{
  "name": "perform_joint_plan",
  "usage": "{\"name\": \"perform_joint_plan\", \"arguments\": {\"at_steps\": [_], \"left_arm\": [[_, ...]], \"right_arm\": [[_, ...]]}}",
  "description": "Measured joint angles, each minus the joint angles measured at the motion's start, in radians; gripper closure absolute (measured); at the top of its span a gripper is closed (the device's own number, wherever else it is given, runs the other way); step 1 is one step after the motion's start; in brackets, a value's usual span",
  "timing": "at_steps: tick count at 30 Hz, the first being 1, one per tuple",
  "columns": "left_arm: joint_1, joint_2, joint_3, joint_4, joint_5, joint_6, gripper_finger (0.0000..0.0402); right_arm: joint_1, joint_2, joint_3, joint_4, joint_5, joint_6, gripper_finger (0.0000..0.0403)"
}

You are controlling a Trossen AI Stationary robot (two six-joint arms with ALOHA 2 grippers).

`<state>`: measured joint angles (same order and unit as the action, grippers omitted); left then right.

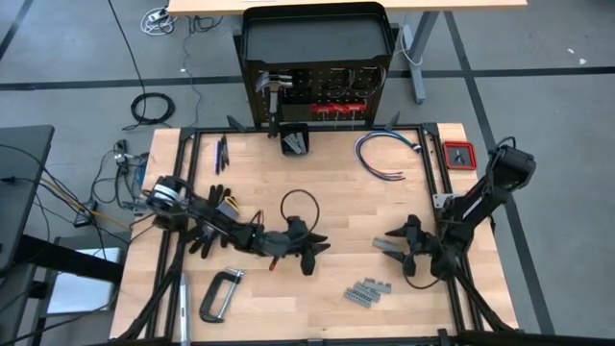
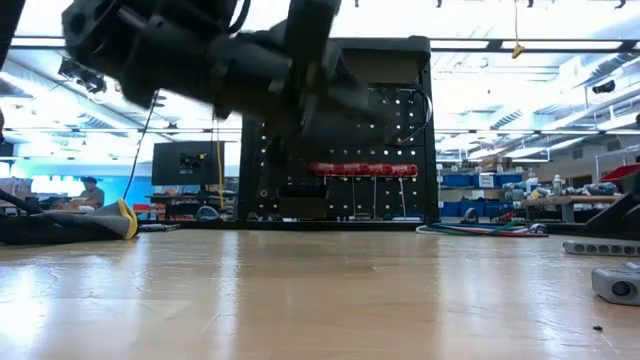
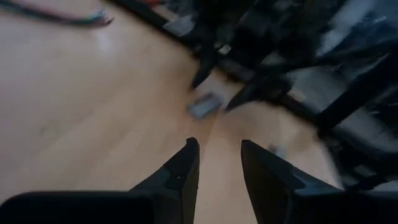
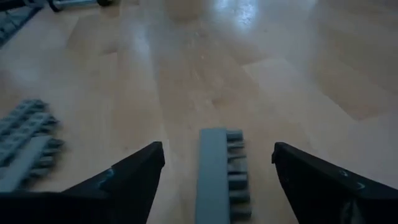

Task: Hang tools onto peg board
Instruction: Put the gray terminal block into the black bin

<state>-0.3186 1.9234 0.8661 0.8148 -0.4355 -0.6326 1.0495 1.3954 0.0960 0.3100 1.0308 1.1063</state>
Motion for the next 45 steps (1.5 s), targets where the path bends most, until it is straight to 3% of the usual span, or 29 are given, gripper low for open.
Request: {"name": "perform_joint_plan", "arguments": {"at_steps": [6, 14, 19, 24, 29, 33, 39, 45], "left_arm": [[0.048, -0.136, 0.000, -0.058, 0.144, 0.124, 0.0277], [0.029, -0.331, 0.000, -0.132, 0.096, 0.290, 0.0277], [-0.041, -0.455, 0.001, -0.068, 0.089, 0.465, 0.0277], [-0.092, -0.573, 0.001, -0.240, 0.086, 0.578, 0.0277], [-0.102, -0.667, -0.019, -0.480, -0.022, 0.534, 0.0277], [-0.102, -0.689, -0.103, -0.466, -0.047, 0.497, 0.0277], [-0.100, -0.624, -0.319, -0.301, -0.231, 0.318, 0.0277], [-0.100, -0.407, -0.518, 0.015, -0.286, 0.086, 0.0277]], "right_arm": [[-0.073, 0.185, 0.004, 0.111, -0.032, -0.060, 0.0108], [-0.045, 0.417, 0.046, 0.236, 0.094, 0.001, 0.0161], [-0.052, 0.444, 0.047, 0.231, 0.121, 0.040, 0.0207], [-0.129, 0.386, 0.066, 0.222, 0.066, -0.034, 0.0270], [-0.260, 0.294, 0.096, 0.223, -0.076, -0.186, 0.0272], [-0.390, 0.241, 0.173, 0.218, -0.204, -0.382, 0.0272], [-0.609, 0.228, 0.387, 0.208, -0.268, -0.634, 0.0272], [-0.845, 0.281, 0.622, 0.202, -0.262, -0.746, 0.0272]]}}
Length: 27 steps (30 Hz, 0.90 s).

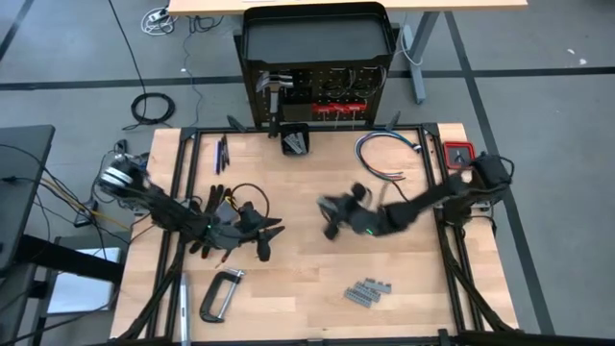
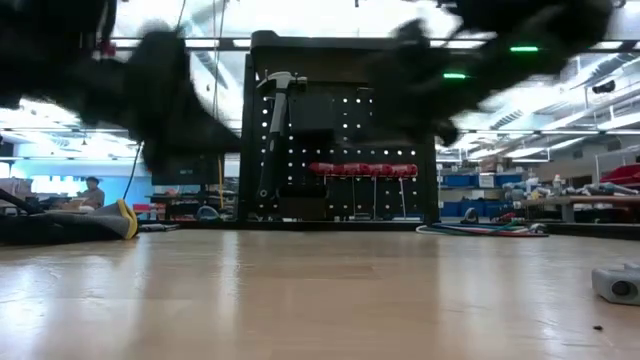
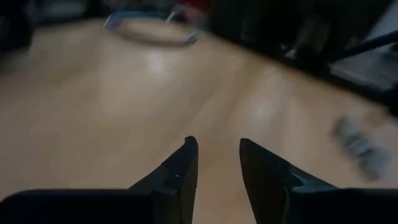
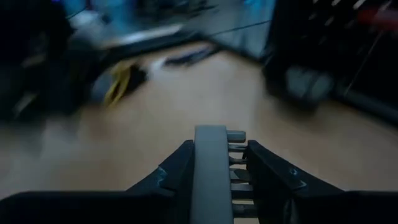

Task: Hang tools onto peg board
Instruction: Put the gray terminal block into the black bin

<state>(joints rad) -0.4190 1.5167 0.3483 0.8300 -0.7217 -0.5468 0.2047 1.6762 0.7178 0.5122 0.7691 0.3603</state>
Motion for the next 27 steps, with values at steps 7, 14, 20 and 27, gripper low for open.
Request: {"name": "perform_joint_plan", "arguments": {"at_steps": [7, 14, 20, 27], "left_arm": [[0.034, 0.248, -0.013, 0.187, 0.046, -0.066, 0.0277], [0.078, 0.241, 0.001, 0.198, 0.249, -0.031, 0.0277], [0.088, 0.230, 0.001, 0.176, 0.290, 0.055, 0.0277], [0.153, 0.207, 0.002, 0.154, 0.357, 0.168, 0.0277]], "right_arm": [[-0.223, 0.259, 0.383, -0.027, 0.010, -0.158, 0.0272], [-0.395, 0.425, 0.715, -0.354, 0.026, -0.025, 0.0270], [-0.502, 0.502, 0.870, -0.590, -0.228, 0.184, 0.0166], [-0.496, 0.430, 0.870, -0.716, -0.301, 0.110, 0.0050]]}}
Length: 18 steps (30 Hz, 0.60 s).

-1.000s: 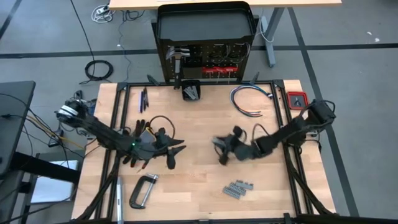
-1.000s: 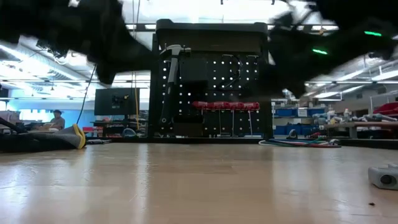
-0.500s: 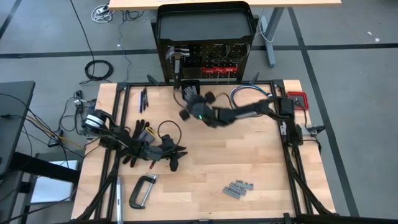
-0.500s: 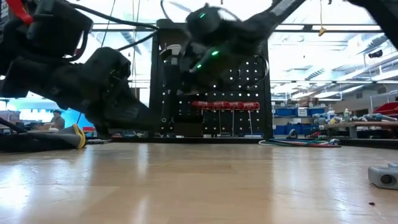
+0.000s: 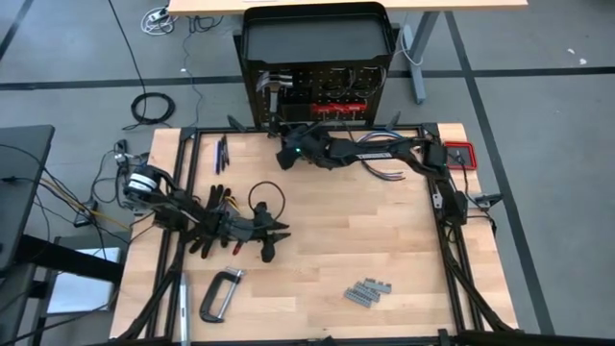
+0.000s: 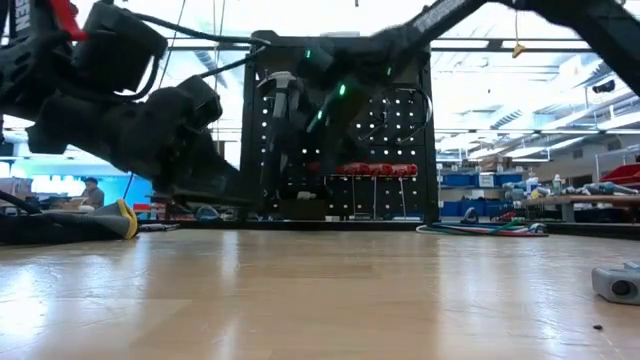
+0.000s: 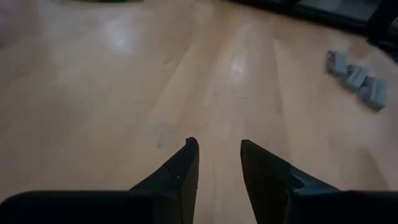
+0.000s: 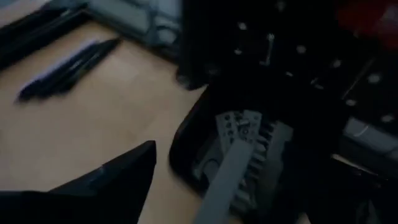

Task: Hang tools onto peg board
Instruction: Put the gray terminal block into the black bin

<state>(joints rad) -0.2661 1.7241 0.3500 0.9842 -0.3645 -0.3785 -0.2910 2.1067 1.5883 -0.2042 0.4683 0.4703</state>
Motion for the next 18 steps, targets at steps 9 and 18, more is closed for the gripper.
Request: {"name": "perform_joint_plan", "arguments": {"at_steps": [9, 18], "left_arm": [[0.080, -0.021, -0.004, -0.093, 0.089, 0.057, 0.0277], [0.129, -0.021, -0.004, -0.094, 0.108, 0.083, 0.0277]], "right_arm": [[0.060, -0.102, 0.001, -0.392, -0.311, -0.385, 0.0051], [-0.024, 0.005, 0.000, -0.165, -0.347, -0.634, 0.0097]]}}
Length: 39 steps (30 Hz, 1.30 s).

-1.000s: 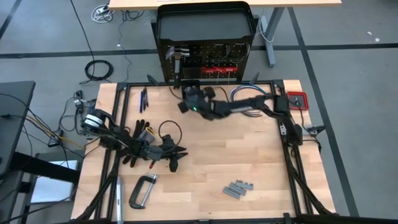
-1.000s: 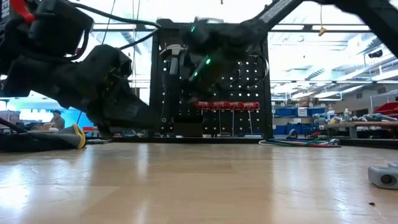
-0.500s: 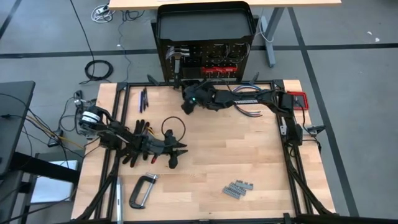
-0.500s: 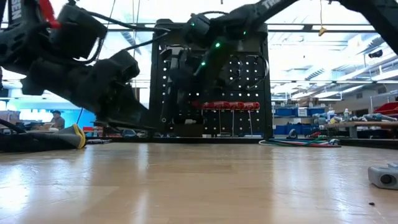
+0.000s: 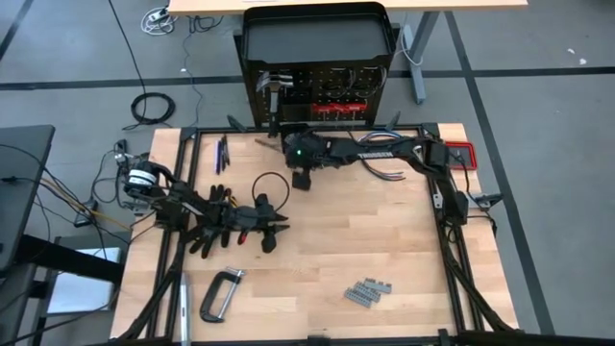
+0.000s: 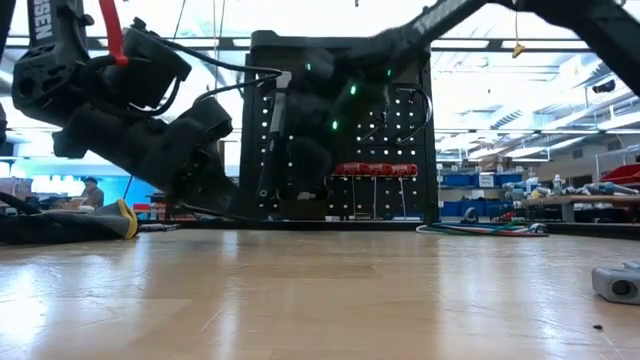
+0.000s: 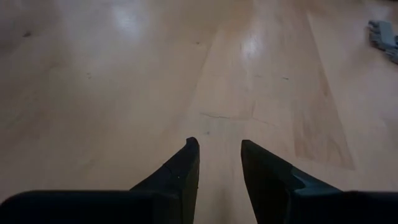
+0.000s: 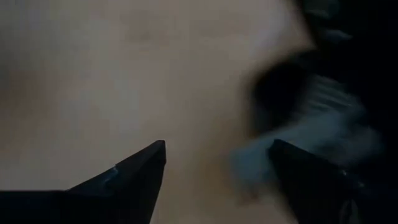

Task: Hang tools onto peg board
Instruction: Put the gray terminal block into the black bin

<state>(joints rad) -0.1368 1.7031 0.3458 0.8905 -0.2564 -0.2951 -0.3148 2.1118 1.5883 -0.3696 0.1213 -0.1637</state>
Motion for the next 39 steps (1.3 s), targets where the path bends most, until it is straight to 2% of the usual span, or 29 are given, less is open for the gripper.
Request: {"name": "perform_joint_plan", "arguments": {"at_steps": [3, 7, 14, 16, 20, 22, 24, 28, 33, 34, 36, 39], "left_arm": [[0.012, 0.000, 0.000, 0.003, 0.000, 0.002, 0.0277], [0.015, 0.000, 0.000, 0.003, 0.001, 0.003, 0.0277], [0.015, 0.000, 0.000, 0.002, 0.000, 0.003, 0.0277], [0.015, 0.000, 0.000, 0.002, 0.000, 0.003, 0.0277], [0.015, 0.000, 0.000, 0.002, 0.000, 0.003, 0.0277], [0.015, 0.000, 0.000, 0.002, 0.000, 0.003, 0.0277], [0.015, 0.000, 0.000, 0.002, -0.001, 0.003, 0.0277], [0.015, 0.000, 0.000, 0.000, -0.001, 0.003, 0.0277], [0.015, 0.000, 0.000, 0.000, -0.001, 0.003, 0.0277], [0.015, 0.000, 0.000, 0.000, -0.001, 0.003, 0.0277], [0.015, 0.000, 0.000, 0.000, -0.001, 0.003, 0.0277], [0.015, 0.000, 0.000, 0.002, -0.004, 0.003, 0.0277]], "right_arm": [[-0.053, 0.012, -0.001, 0.022, 0.041, 0.081, 0.0110], [-0.090, -0.020, -0.001, -0.030, -0.091, 0.145, 0.0125], [-0.047, -0.049, 0.000, -0.112, -0.117, 0.028, 0.0129], [-0.040, -0.048, -0.001, -0.132, -0.079, -0.014, 0.0127], [-0.052, -0.035, -0.001, -0.060, 0.153, -0.015, 0.0128], [-0.069, -0.036, -0.001, 0.000, 0.205, -0.010, 0.0131], [-0.081, -0.039, 0.000, 0.033, 0.208, 0.009, 0.0134], [-0.086, -0.047, 0.000, 0.023, 0.150, 0.016, 0.0134], [-0.074, -0.043, 0.000, -0.070, -0.006, -0.029, 0.0134], [-0.072, -0.039, 0.000, -0.065, 0.005, -0.036, 0.0135], [-0.069, -0.035, -0.007, -0.047, 0.096, -0.039, 0.0137], [-0.079, -0.035, -0.034, 0.065, 0.206, -0.045, 0.0139]]}}
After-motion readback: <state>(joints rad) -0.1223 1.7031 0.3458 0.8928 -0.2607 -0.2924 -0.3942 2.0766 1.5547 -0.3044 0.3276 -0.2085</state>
